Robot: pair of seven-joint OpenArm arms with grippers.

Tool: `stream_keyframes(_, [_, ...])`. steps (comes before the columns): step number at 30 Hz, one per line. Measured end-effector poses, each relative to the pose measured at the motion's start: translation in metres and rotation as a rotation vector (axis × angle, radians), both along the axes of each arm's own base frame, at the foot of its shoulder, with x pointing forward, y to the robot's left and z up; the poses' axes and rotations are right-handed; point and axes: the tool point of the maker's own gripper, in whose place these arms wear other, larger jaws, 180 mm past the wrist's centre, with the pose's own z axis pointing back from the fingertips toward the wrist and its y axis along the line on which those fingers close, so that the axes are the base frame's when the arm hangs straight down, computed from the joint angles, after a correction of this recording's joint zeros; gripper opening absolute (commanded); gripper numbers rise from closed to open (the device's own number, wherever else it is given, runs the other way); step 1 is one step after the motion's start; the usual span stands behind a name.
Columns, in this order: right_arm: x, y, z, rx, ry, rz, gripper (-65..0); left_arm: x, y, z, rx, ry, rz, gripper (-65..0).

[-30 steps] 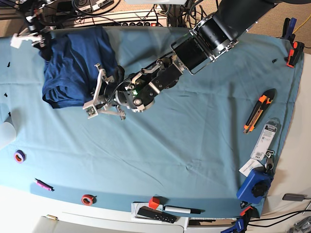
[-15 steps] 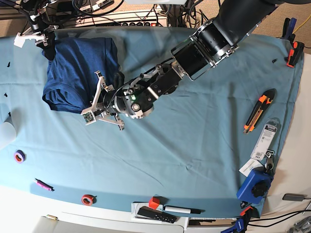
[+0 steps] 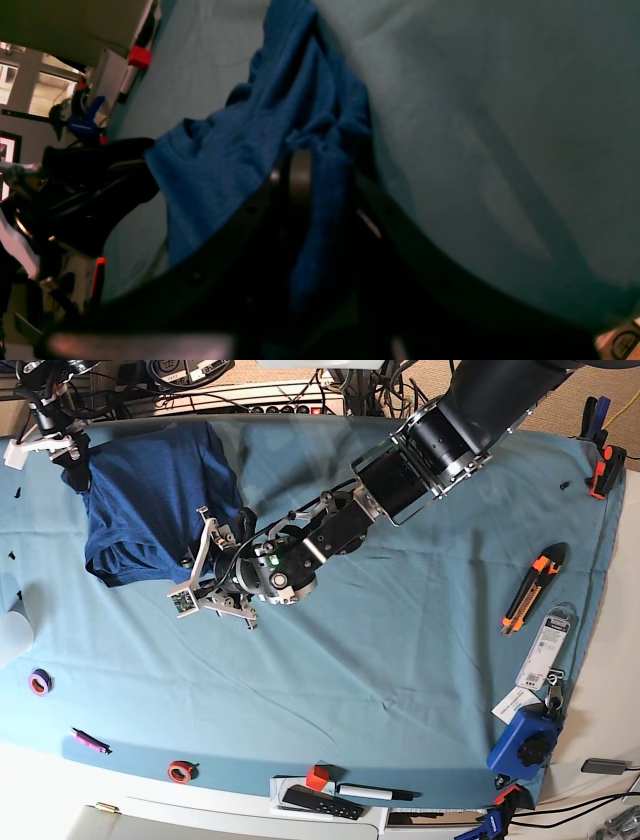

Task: Layout the t-shirt on the table in an organized manner, then fold the t-shirt properly
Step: 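Lower the shirt onto the table and release it with the right gripper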

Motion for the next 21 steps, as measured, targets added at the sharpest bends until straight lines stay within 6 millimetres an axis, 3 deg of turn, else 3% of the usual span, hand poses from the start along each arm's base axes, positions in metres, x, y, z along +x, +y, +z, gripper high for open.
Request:
stream_keyframes(4, [0.0,0.0,-0.001,0.0,0.003,0.0,-61.3,0.0,0.0,0.0,0.0,0.0,0.0,-37.9])
stream_keyframes(8, [-0.002,0.0,-0.001,-0.001,0.006,-0.001,-41.4,0.0,0.0,0.0,0.0,0.0,0.0,-37.9])
stream_keyframes(10, [-0.004,0.0,-0.002,-0.003,0.012,0.0,-36.0,0.0,0.0,0.0,0.0,0.001,0.0,-37.9])
stream_keyframes(15, [-0.007,-0.003,-0.005,-0.014,0.04,0.002,-36.0,0.0,0.0,0.0,0.0,0.0,0.0,-37.9])
stream_keyframes(21, [-0.012,-0.02,-0.004,-0.078,0.115,0.008,-36.0,0.003,0.003,-0.003,0.021,0.007,0.022,-37.9])
